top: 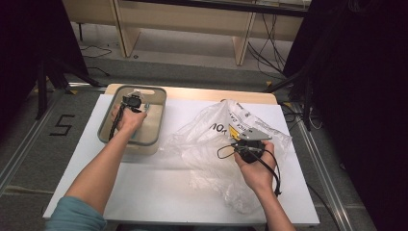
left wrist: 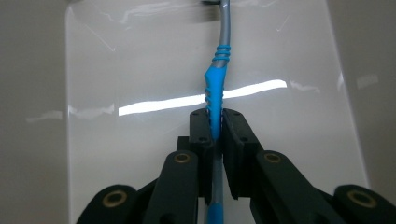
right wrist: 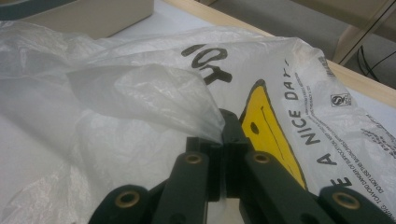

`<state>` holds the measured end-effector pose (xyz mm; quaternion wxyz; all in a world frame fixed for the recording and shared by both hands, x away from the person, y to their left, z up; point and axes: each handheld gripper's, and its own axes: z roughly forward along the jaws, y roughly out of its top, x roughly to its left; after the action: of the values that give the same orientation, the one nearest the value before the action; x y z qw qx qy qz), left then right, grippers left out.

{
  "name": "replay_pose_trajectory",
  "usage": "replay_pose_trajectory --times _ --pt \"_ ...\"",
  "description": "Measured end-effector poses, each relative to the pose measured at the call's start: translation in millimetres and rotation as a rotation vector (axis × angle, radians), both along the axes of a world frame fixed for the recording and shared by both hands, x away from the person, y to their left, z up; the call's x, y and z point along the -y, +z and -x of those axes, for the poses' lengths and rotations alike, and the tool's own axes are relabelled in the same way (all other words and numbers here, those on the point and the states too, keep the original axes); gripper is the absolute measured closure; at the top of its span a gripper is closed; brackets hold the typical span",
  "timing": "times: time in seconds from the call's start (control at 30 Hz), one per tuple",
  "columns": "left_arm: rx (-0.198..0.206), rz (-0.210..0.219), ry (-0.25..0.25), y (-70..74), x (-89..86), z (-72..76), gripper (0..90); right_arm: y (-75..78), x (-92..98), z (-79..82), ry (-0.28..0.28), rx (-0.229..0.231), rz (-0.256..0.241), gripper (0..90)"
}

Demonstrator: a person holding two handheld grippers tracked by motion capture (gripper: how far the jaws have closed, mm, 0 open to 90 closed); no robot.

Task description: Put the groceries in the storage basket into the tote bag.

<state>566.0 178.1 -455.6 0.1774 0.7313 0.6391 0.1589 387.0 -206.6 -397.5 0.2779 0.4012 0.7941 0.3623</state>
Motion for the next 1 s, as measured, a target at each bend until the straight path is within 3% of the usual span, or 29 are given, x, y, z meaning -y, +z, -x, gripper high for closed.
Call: replay_pose_trajectory --times 1.0 --pt "0.064 0.016 -0.028 14.0 0.8 4.6 82.3 -0.4 -0.8 -0.4 0.001 -0.001 0.000 90.0"
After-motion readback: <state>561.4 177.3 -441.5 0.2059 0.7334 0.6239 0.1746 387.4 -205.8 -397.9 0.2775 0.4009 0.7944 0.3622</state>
